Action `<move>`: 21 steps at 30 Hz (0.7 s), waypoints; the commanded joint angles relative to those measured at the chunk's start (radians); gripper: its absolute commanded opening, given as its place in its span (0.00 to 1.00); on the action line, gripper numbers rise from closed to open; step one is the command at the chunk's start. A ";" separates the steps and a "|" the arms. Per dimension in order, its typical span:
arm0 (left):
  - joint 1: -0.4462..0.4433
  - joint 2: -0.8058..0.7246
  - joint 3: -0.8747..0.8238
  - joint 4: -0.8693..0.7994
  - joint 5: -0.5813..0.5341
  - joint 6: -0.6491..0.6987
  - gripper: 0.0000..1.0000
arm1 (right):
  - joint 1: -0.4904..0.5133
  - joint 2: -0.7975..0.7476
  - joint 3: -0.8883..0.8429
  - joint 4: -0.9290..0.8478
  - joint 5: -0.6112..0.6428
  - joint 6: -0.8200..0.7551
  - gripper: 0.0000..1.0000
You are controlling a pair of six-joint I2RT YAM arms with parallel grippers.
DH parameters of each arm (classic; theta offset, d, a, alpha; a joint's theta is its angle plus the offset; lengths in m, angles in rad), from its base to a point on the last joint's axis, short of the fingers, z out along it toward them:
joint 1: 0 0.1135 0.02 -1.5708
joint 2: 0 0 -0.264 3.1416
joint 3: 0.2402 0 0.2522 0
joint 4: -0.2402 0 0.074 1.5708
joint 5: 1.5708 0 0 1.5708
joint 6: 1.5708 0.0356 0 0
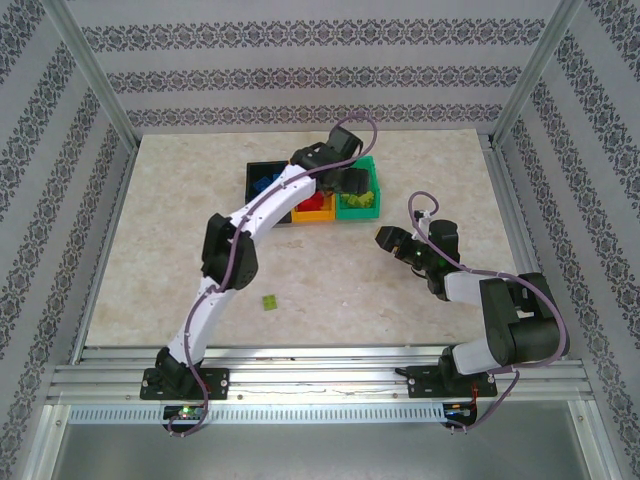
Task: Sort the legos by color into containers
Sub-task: Place the lego in the container, then pick up the lego from the middle-left of the table.
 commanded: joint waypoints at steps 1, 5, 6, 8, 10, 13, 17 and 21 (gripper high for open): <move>-0.022 -0.225 -0.229 0.053 -0.050 0.048 0.78 | 0.013 0.002 0.007 0.039 -0.020 0.002 0.63; -0.026 -0.489 -0.647 0.232 -0.044 0.014 0.78 | 0.016 0.007 0.007 0.040 -0.021 0.005 0.63; -0.026 -0.543 -0.731 0.265 -0.036 0.007 0.78 | 0.018 0.010 0.007 0.042 -0.023 0.004 0.63; -0.026 -0.659 -0.902 0.322 -0.025 -0.015 0.78 | 0.019 0.015 0.009 0.045 -0.023 0.007 0.63; -0.025 -0.752 -1.041 0.356 -0.005 -0.036 0.78 | 0.020 0.018 0.009 0.049 -0.026 0.010 0.63; -0.030 -0.875 -1.222 0.378 0.041 -0.081 0.78 | 0.025 0.025 0.012 0.052 -0.028 0.011 0.63; -0.041 -1.004 -1.392 0.327 0.059 -0.133 0.77 | 0.030 0.029 0.013 0.052 -0.029 0.011 0.63; -0.070 -1.100 -1.511 0.283 0.063 -0.198 0.77 | 0.034 0.033 0.016 0.052 -0.028 0.013 0.63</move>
